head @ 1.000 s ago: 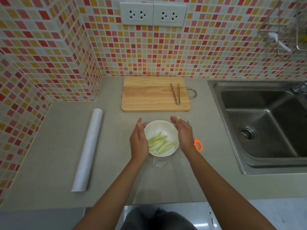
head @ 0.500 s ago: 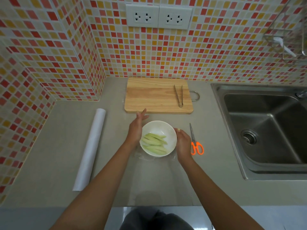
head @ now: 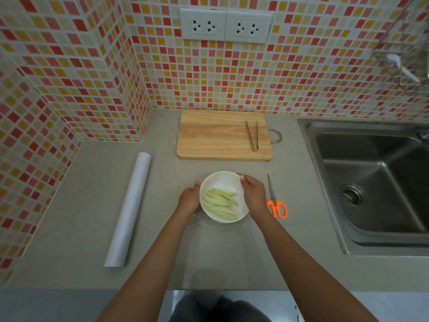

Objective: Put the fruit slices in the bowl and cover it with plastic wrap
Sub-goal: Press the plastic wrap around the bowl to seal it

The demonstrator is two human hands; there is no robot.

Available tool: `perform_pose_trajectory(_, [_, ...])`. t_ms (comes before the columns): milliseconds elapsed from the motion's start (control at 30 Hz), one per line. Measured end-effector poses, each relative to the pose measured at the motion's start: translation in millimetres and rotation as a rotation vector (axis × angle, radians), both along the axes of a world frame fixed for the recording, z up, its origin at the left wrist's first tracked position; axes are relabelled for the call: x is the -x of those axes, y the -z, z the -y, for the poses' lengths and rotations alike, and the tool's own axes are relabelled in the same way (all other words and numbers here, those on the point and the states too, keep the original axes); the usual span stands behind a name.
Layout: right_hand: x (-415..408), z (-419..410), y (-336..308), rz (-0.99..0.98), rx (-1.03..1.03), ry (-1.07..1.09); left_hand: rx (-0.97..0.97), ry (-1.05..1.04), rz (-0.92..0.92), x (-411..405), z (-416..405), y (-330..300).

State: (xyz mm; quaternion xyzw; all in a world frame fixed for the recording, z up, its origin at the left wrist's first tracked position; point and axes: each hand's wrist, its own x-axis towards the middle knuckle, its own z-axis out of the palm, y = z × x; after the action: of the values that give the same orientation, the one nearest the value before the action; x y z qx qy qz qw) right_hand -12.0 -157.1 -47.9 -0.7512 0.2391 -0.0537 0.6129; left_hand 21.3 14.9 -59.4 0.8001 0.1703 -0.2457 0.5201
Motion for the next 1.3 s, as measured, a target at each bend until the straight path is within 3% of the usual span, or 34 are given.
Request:
perform_pose_trajectory(200, [9.2,5.2,-0.9,0.008,-0.107,0.078,0.115,0.004,0.068,-5.3,9.6,-4.0])
perform_pose_trajectory(300, [9.9,5.6,-0.5,0.012,-0.107,0.101,0.129,-0.120,0.171,-4.9,9.3,-0.5])
perform_pose_trajectory(433, [7.7,3.9,1.2,0.008,-0.090,0.109,0.189,-0.128,0.144,-2.5,7.3,3.7])
perform_pose_trajectory(833, [4.3,-4.4,6.9,0.023,-0.110,0.195,0.144,-0.263,0.401,6.7,15.1,4.6])
perform_pose_trajectory(1200, [8.7,-6.5,3.8,-0.035,-0.277,0.260,0.082,-0.125,0.505,21.8,8.2,4.2])
perform_pose_trajectory(1300, [4.4,2.2,-2.1,0.006,-0.182,0.198,0.149,-0.180,0.538,22.3,8.6,-5.5])
